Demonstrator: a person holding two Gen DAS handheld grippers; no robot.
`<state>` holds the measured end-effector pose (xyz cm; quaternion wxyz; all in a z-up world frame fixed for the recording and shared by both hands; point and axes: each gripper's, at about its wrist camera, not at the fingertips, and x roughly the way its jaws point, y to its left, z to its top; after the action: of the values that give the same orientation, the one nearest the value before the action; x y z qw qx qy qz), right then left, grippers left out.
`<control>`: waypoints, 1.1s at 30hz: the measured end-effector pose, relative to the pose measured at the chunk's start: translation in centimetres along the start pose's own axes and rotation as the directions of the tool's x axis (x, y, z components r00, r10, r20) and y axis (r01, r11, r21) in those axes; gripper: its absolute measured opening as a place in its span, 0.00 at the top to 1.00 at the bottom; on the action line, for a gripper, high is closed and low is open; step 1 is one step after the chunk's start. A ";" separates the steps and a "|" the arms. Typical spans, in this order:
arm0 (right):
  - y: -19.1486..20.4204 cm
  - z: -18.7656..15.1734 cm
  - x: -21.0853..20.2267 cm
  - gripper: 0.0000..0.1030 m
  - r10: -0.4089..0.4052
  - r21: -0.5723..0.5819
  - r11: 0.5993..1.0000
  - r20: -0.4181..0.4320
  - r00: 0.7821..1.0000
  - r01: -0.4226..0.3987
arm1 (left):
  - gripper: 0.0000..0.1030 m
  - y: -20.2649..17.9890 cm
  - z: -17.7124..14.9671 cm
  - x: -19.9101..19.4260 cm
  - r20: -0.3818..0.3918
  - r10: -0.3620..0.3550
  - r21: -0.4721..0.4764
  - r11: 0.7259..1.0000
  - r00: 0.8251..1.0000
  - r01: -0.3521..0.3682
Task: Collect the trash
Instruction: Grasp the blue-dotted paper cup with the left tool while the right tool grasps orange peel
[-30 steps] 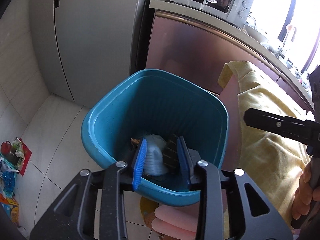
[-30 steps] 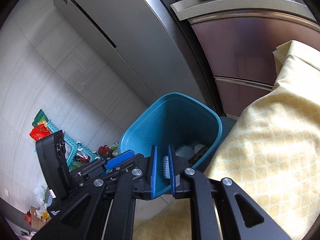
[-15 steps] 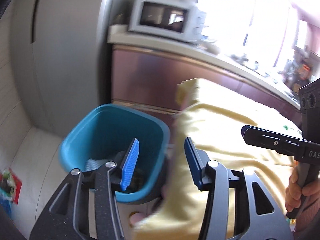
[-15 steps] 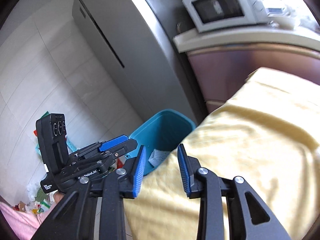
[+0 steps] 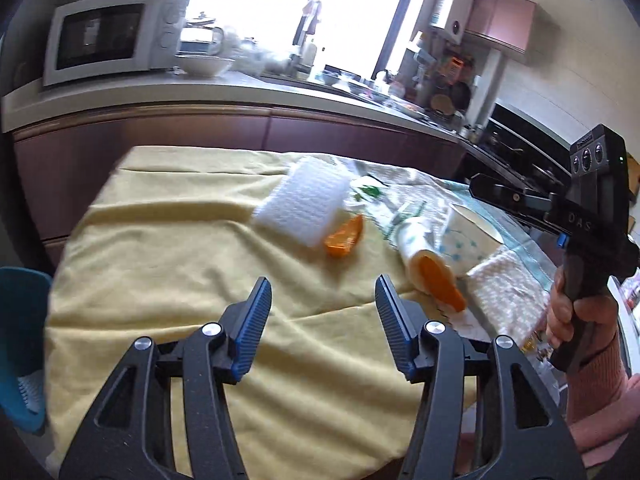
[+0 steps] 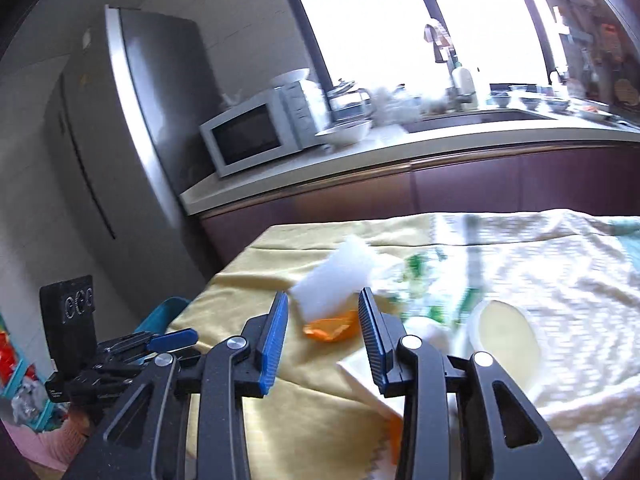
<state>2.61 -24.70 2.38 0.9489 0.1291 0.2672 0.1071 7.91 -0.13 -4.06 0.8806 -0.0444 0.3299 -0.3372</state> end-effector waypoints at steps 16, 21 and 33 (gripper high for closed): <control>-8.5 -3.3 -3.1 0.68 -0.124 0.111 0.986 0.013 0.992 0.121 | 0.72 -8.0 1.1 12.7 -0.212 -0.018 0.094 0.995 0.977 0.039; -4.7 -4.8 -3.9 0.68 0.015 -0.004 1.000 0.015 1.000 -0.014 | 0.93 -8.3 1.2 13.5 -0.215 -0.016 0.091 0.995 0.977 0.036; -2.8 -9.4 2.7 0.82 -0.053 -0.021 0.999 -0.218 0.974 0.050 | 0.96 -7.6 1.1 11.4 -0.175 -0.020 0.050 0.998 0.984 0.029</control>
<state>0.18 -24.88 -7.51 0.9172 0.1024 0.3723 0.0980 10.63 -13.22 -7.16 0.8450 0.0042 0.3963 -0.3590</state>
